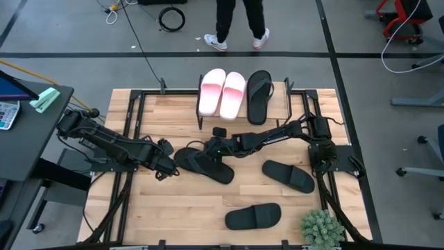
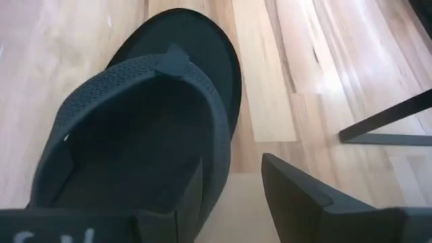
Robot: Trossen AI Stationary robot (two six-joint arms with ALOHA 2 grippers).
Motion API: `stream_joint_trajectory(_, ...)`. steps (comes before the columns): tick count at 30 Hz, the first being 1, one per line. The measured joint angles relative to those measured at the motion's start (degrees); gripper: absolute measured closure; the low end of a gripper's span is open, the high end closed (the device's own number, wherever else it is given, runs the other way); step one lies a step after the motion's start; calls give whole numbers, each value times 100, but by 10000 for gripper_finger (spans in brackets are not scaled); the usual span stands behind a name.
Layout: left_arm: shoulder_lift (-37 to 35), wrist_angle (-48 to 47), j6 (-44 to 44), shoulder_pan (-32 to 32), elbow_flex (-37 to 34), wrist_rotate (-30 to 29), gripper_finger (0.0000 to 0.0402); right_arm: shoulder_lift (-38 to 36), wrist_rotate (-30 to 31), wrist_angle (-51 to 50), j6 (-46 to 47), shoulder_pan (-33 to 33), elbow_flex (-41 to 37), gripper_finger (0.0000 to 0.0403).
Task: Pick and place slides into the shelf
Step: Put the black slipper on the shelf
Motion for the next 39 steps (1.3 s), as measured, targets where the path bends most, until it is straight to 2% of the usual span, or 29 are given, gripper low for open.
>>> stream_joint_trajectory(19,2,49,11,1,-2,0,333,450,47,471,-146,-11,-2,252)
stream_joint_trajectory(22,-1,49,11,1,-2,0,331,450,108,486,-186,-11,0,289)
stream_joint_trajectory(26,0,52,9,1,-1,0,329,450,119,457,-190,-11,0,381)
stream_joint_trajectory(28,-1,41,9,1,0,0,330,418,120,417,-209,5,0,388)
stream_joint_trajectory(32,0,-38,9,1,0,0,336,81,359,277,-275,294,-2,395)
stream_joint_trajectory(36,0,-55,7,1,0,0,337,-649,576,-248,413,712,-2,396)
stream_joint_trajectory(39,0,-57,7,-1,0,0,333,-1326,1069,-915,801,1074,0,397)
